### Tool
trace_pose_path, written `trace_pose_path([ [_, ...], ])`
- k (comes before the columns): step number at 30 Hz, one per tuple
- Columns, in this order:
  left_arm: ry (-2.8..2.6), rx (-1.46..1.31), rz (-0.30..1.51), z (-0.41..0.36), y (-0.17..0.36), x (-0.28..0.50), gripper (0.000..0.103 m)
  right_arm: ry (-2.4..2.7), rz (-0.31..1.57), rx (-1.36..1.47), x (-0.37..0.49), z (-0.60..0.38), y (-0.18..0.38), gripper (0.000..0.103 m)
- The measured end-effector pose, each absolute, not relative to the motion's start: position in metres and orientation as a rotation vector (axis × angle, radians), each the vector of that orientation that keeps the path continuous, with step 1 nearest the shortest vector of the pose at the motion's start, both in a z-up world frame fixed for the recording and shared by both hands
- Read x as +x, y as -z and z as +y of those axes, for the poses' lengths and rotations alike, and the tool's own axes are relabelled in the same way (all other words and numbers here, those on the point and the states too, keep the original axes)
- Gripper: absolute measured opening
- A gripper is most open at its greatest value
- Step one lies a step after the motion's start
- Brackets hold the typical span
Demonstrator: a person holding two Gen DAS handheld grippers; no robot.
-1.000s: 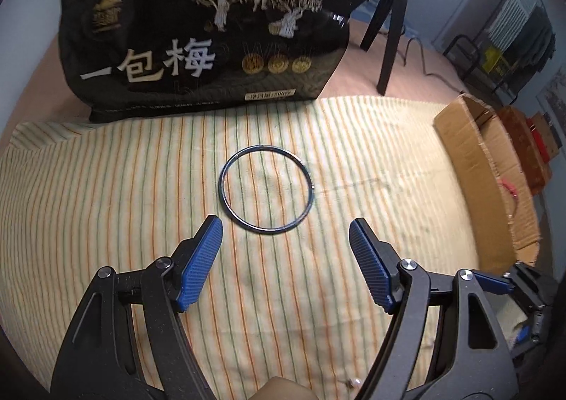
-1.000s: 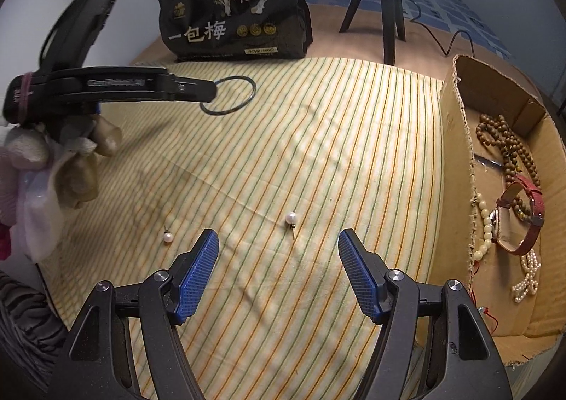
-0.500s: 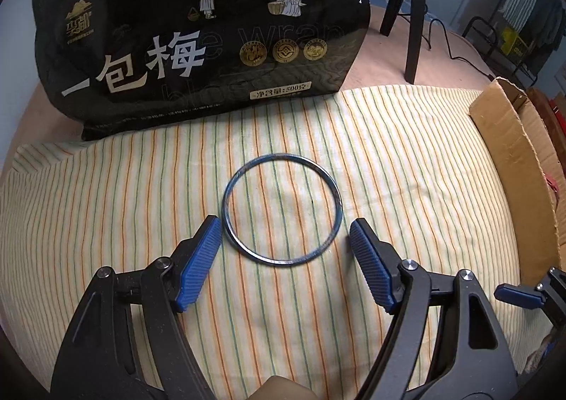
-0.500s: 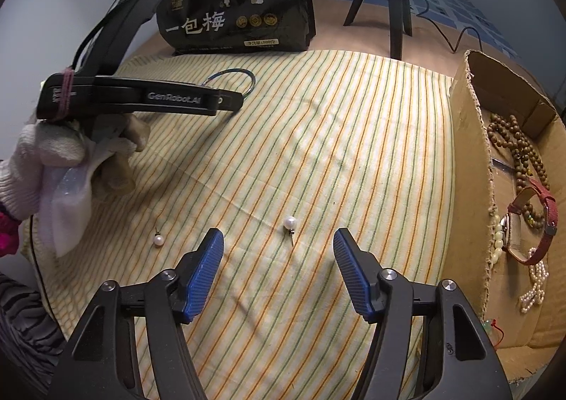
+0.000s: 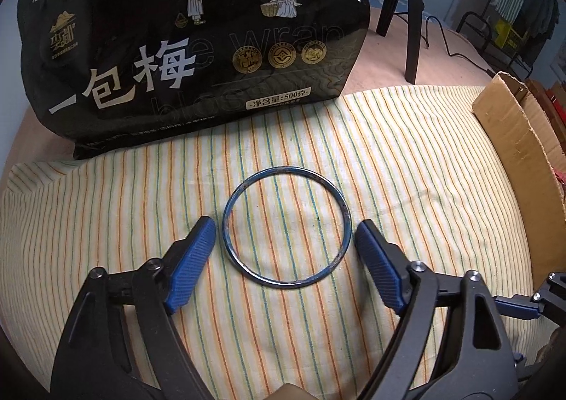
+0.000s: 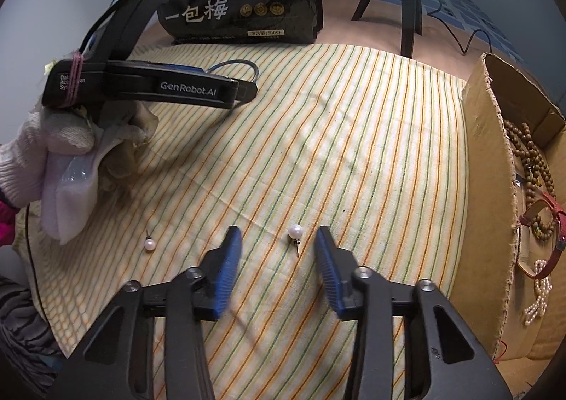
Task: Organize jewelry
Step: 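Close left tool on the black ring while right tool closes on the earring, then lift and carry the ring in left tool and earring in right tool to the box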
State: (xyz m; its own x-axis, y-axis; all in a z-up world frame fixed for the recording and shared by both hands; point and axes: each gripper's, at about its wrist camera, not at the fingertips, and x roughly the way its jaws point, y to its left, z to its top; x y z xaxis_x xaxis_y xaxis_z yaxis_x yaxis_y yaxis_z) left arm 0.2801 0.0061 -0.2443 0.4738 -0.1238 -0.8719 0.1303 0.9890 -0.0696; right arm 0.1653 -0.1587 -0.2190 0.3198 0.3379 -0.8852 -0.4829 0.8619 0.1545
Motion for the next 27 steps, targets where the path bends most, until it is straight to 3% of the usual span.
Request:
trace_pose_path([
  [5, 0.164, -0.011, 1.062, 0.014, 0.240, 0.272, 0.074, -0.545, 1.117, -0.164, 0.164, -0.157, 0.219, 0.013],
  [8, 0.164, -0.005, 1.058, 0.017, 0.237, 0.267, 0.074, -0.551, 1.117, -0.164, 0.163, -0.156, 0.219, 0.008],
  [27, 0.169, -0.026, 0.994, 0.025, 0.202, 0.253, 0.074, -0.541, 1.044, -0.121, 0.156, -0.169, 0.188, 0.007],
])
